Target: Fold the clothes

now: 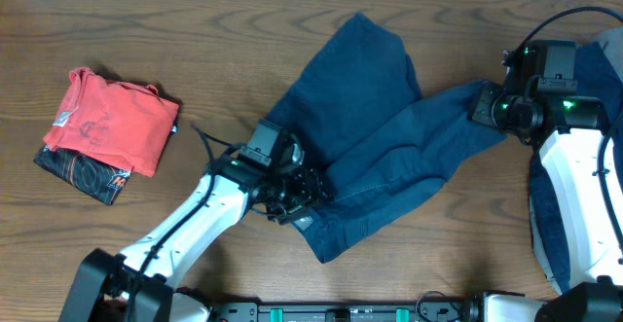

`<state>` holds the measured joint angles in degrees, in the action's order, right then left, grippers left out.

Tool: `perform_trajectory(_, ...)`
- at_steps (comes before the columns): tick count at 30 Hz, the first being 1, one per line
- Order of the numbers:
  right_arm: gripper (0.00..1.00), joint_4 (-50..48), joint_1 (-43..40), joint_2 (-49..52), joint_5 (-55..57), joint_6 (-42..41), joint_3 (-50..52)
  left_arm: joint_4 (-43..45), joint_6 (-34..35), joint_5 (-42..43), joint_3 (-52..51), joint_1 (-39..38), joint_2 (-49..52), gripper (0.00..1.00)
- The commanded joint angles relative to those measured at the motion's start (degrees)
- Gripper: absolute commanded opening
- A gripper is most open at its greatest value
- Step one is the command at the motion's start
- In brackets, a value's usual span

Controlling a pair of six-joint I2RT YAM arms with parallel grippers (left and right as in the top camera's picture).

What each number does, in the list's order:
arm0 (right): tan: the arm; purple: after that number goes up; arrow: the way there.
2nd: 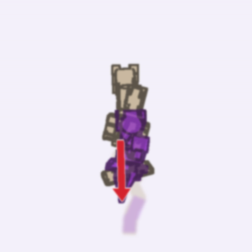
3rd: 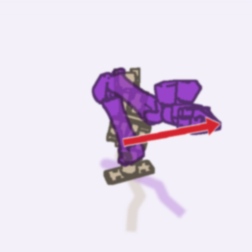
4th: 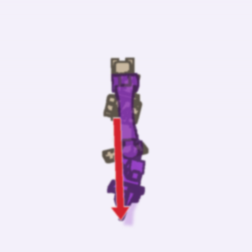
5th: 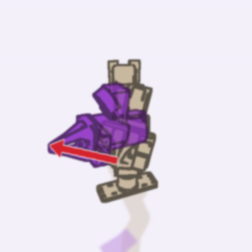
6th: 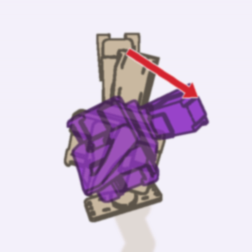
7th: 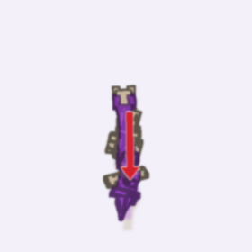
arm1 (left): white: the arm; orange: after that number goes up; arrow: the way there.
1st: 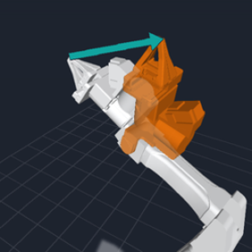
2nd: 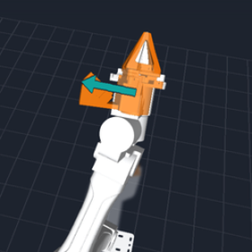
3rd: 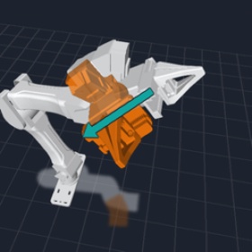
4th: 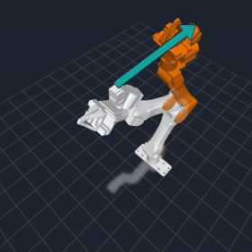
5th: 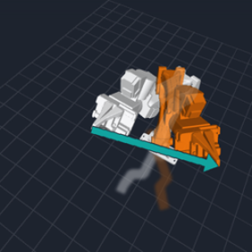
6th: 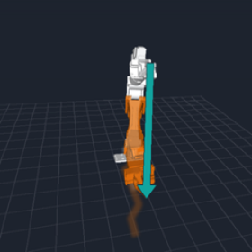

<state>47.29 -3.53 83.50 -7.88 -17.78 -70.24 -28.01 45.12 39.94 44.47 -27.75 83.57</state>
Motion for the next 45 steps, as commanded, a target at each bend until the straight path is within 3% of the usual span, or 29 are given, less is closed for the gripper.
perform_trajectory(1,0.01,0.4,-0.7,-1.1,0.4,-0.4,-0.5,0.0,1.5,0.6,0.0,-1.0,1.1,0.56)
perform_trajectory(2,0.01,0.3,-0.7,-1.1,0.4,-0.4,-0.5,0.1,1.5,0.6,0.0,-1.2,1.2,0.47)
perform_trajectory(5,0.01,0.7,-0.7,-1.3,0.4,-0.4,-0.5,0.1,1.5,0.6,0.0,-1.5,1.3,0.06)
perform_trajectory(11,0.01,5.8,-4.2,-4.6,4.9,-1.9,-1.0,-1.8,-5.1,9.4,1.3,-0.8,-3.9,0.06)
perform_trajectory(15,0.01,8.8,-8.1,-9.3,1.1,1.6,-2.2,-8.9,-5.8,7.9,1.9,-0.8,-14.3,0.06)
perform_trajectory(20,0.01,7.6,-7.2,-13.7,-1.5,5.0,-4.8,-18.2,0.2,-4.5,1.9,-0.8,-29.7,0.06)
perform_trajectory(27,0.01,-5.4,-1.2,-12.1,-3.5,2.5,-6.4,-19.4,9.7,-25.0,1.9,-0.8,-43.7,0.06)
perform_trajectory(41,0.01,-25.4,9.4,8.5,-3.6,0.0,-6.4,-18.0,15.9,-47.2,1.4,-0.7,-32.4,0.06)
perform_trajectory(45,0.01,-33.1,11.6,13.9,-4.1,0.0,-6.4,-16.7,17.8,-49.9,1.4,1.2,-27.6,0.06)
